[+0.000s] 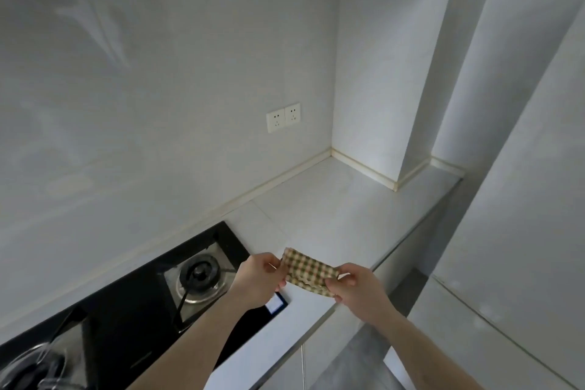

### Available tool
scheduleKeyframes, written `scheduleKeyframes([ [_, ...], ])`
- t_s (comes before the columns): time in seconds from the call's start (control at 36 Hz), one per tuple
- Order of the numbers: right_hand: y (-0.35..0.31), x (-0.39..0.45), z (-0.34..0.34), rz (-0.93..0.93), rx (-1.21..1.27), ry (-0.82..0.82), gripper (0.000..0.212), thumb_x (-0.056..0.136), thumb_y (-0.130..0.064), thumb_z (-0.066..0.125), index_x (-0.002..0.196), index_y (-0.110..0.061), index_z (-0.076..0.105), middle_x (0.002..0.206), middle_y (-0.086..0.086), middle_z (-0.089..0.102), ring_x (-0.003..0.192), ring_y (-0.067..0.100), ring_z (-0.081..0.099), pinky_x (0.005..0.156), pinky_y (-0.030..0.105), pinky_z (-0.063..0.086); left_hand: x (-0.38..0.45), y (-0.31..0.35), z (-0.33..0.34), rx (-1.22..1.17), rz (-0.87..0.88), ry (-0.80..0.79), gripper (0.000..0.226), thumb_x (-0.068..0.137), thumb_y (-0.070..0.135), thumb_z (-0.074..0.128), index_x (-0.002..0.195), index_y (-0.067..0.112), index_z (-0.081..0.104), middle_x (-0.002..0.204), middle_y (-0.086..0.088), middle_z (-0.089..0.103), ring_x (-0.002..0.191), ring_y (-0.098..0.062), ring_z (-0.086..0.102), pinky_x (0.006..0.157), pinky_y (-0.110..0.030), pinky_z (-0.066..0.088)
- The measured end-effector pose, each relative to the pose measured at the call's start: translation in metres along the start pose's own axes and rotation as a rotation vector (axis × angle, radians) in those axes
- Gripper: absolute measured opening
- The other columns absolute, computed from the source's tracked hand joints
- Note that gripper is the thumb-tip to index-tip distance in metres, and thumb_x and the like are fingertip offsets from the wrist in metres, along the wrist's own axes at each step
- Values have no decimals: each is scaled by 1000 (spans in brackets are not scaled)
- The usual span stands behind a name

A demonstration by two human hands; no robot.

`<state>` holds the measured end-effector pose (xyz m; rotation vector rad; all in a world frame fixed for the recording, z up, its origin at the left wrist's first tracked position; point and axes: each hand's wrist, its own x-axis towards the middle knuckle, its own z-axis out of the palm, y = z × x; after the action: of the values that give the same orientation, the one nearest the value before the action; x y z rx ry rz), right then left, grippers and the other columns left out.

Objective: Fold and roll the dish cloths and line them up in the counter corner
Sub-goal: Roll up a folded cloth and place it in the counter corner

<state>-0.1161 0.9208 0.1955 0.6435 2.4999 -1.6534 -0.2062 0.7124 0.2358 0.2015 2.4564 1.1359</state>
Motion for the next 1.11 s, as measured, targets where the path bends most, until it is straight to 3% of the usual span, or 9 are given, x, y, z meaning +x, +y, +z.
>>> scheduleKeyframes([
  [0.19,1,79,-11,61,-34,53,8,84,-29,73,89,-29,67,72,-9,76,72,6,72,74,25,58,86,18,3,43,18,-25,20,92,31,64,79,18,70,71,5,75,77,-16,72,74,-29,57],
  [0.42,16,155,-18,147,-28,140,10,82,-28,75,88,-21,70,66,-8,74,66,4,71,65,17,51,166,23,20,101,33,-41,19,94,36,64,80,25,70,69,10,73,76,-13,71,71,-30,58],
  [0.53,27,199,-20,218,37,181,8,85,-24,74,91,-19,70,68,-3,74,65,8,70,63,21,51,199,20,23,110,20,-54,14,93,37,60,83,32,69,80,8,74,77,-14,71,69,-32,59],
  [0.69,57,281,-29,355,137,188,12,85,-16,75,96,-16,70,77,7,75,79,25,72,83,43,59,248,4,34,129,-47,-29,15,96,37,59,107,31,67,97,15,64,90,-8,63,75,-22,51],
  [0.78,70,318,-36,409,119,208,9,84,-16,74,92,-13,73,71,9,74,71,26,69,78,41,58,263,-14,49,171,-133,-67,23,96,36,60,117,29,64,109,12,63,104,-13,62,91,-26,51],
  [0.86,77,348,-43,455,42,162,11,84,-19,70,74,-14,74,62,5,72,65,25,69,74,41,60,273,-29,65,274,-207,-107,35,96,40,58,130,29,58,129,8,56,124,-14,53,106,-26,41],
  [0.97,93,383,-52,548,46,149,25,83,-11,69,58,-15,67,56,7,70,62,27,68,74,43,61,285,-38,86,312,-312,-122,46,96,42,56,140,31,49,145,5,41,131,-17,47,105,-27,41],
  [1.11,108,423,-69,644,170,197,29,90,0,61,63,-7,63,48,7,64,55,25,61,61,36,51,306,-40,106,360,-390,-161,57,96,40,55,149,32,39,156,8,30,141,-19,36,114,-34,38],
])
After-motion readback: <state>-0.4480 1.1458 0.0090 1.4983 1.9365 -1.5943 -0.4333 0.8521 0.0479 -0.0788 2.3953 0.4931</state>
